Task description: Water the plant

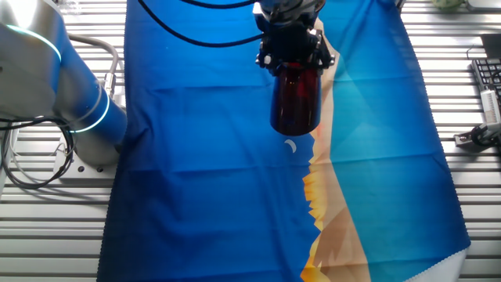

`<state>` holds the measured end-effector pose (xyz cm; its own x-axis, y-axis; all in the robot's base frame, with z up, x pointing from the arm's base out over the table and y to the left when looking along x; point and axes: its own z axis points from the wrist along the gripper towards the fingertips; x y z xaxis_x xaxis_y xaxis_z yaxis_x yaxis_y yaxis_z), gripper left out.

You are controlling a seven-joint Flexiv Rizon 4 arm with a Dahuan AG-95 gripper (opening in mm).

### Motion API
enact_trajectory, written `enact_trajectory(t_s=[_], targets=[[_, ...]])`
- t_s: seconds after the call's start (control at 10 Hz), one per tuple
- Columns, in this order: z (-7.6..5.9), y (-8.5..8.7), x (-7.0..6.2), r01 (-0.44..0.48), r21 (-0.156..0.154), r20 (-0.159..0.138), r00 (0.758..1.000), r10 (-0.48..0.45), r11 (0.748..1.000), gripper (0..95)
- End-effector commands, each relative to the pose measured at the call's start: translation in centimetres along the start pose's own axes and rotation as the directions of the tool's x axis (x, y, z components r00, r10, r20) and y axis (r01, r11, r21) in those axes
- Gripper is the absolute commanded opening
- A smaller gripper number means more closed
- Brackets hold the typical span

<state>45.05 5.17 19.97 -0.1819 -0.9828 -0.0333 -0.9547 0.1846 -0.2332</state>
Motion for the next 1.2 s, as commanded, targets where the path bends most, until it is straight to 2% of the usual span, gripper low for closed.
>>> enact_trajectory(t_s=[0.1, 0.3, 0.4, 0.6, 0.8, 1.2], targets=[[0.1, 0.0, 0.0, -0.022, -0.032, -0.009, 1.000, 0.021, 0.999, 0.0], [0.2, 0.0, 0.0, -0.020, -0.054, 0.000, 1.000, 0.020, 0.998, 0.0], [0.4, 0.1, 0.0, -0.015, -0.079, 0.008, 1.000, 0.016, 0.997, 0.0], [0.5, 0.1, 0.0, -0.012, -0.090, 0.014, 1.000, 0.014, 0.996, 0.0], [0.7, 0.1, 0.0, -0.005, -0.098, 0.020, 1.000, 0.007, 0.995, 0.0], [1.3, 0.3, 0.1, 0.006, -0.093, 0.027, 1.000, -0.004, 0.996, 0.0]])
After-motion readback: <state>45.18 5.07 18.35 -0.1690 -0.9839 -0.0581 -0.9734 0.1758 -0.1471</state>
